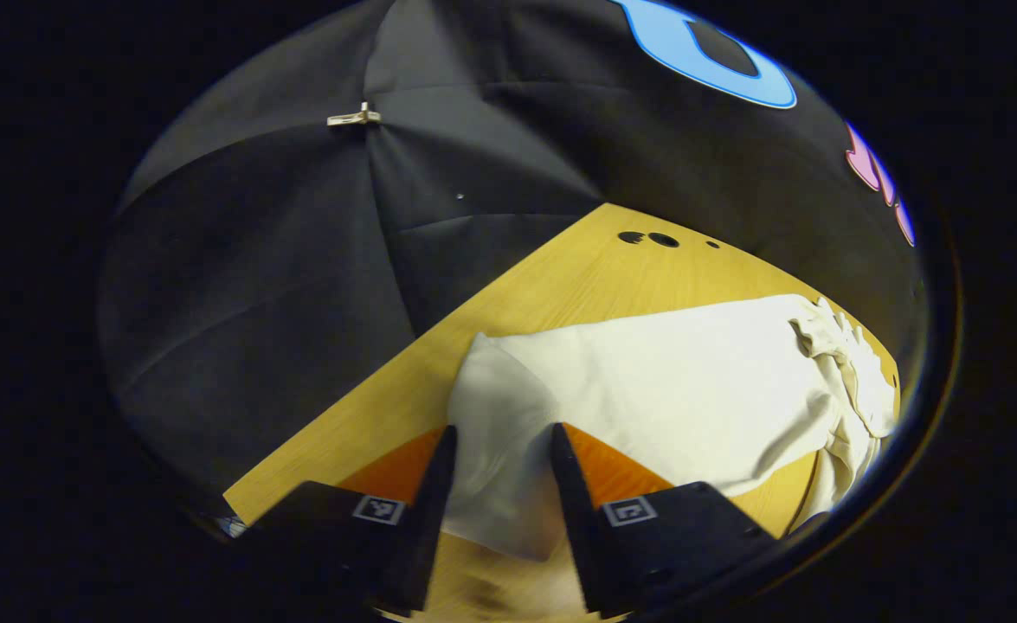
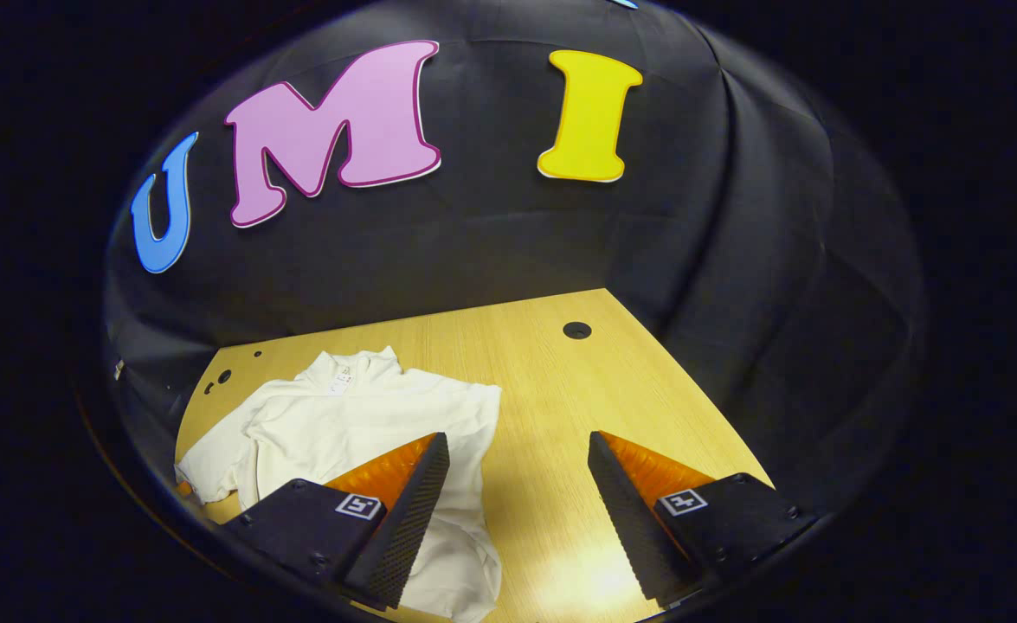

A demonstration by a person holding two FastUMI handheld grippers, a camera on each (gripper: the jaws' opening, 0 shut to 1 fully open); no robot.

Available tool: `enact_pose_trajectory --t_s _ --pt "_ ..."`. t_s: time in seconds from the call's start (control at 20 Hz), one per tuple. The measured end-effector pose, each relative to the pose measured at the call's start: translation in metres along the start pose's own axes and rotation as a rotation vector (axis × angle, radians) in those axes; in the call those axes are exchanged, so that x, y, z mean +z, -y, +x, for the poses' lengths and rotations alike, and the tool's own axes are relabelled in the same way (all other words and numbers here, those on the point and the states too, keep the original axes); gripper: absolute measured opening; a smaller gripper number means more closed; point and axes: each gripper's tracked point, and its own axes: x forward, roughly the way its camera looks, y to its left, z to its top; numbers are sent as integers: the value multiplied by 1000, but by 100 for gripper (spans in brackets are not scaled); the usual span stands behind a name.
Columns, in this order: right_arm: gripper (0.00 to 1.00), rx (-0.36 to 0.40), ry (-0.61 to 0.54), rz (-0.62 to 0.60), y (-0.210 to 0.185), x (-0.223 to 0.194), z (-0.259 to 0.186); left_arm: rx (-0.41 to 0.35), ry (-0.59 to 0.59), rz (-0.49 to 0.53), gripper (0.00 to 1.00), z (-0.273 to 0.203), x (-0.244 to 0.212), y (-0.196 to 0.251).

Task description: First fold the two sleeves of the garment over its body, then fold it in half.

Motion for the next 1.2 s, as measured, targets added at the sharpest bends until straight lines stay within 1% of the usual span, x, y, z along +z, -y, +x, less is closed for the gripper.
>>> enact_pose_trajectory --t_s 0.05,0.1,0.15,0.2,0.25,0.3,0.4,0.45,0.5,0.55,0.65,0.7,0.8,0.95,1.05,1.1,1.15,1.2 --pt "99 -8 -4 8 5 -3 -2 2 6 -8 48 1 4 5" --pt "99 -17 -2 19 9 -6 -3 33 -1 0 30 1 2 8" --pt "99 -20 -2 25 11 -8 -4 45 -12 5 27 0 2 11" --pt "99 -22 -5 27 12 -12 -5 42 -26 2 19 0 3 18" --pt "99 -24 -9 26 14 -15 -6 41 -40 -6 15 -1 5 25" --pt "99 -24 -14 23 14 -19 -6 31 -63 -23 9 -1 5 32" --pt "99 -27 -18 17 17 -24 -7 -26 -76 -52 7 -4 15 54" --pt "99 -29 -19 17 18 -25 -7 -34 -65 -39 7 -5 22 59" --pt "99 -35 -15 18 21 -26 -7 -21 -39 -14 7 -9 34 60" --pt "99 -51 -19 29 30 -32 -7 -26 -10 1 7 -11 46 67" --pt "99 -70 -37 72 43 -42 -10 -81 33 10 6 -19 76 101" --pt "99 -75 -42 84 46 -46 -10 -117 57 7 7 -22 92 120" --pt "99 -83 -52 96 52 -53 -10 -165 103 7 6 -30 122 153" --pt "99 -90 -69 99 57 -65 -11 -261 153 2 6 -41 158 216" --pt "99 -88 -85 108 58 -74 -12 -331 187 29 6 -50 176 260" --pt "99 -86 -97 113 58 -81 -14 -388 214 54 6 -59 188 298" --pt "99 -86 -104 111 59 -84 -13 -430 228 62 7 -66 193 322" --pt "99 -86 -111 108 60 -86 -13 -486 238 62 7 -76 197 357"
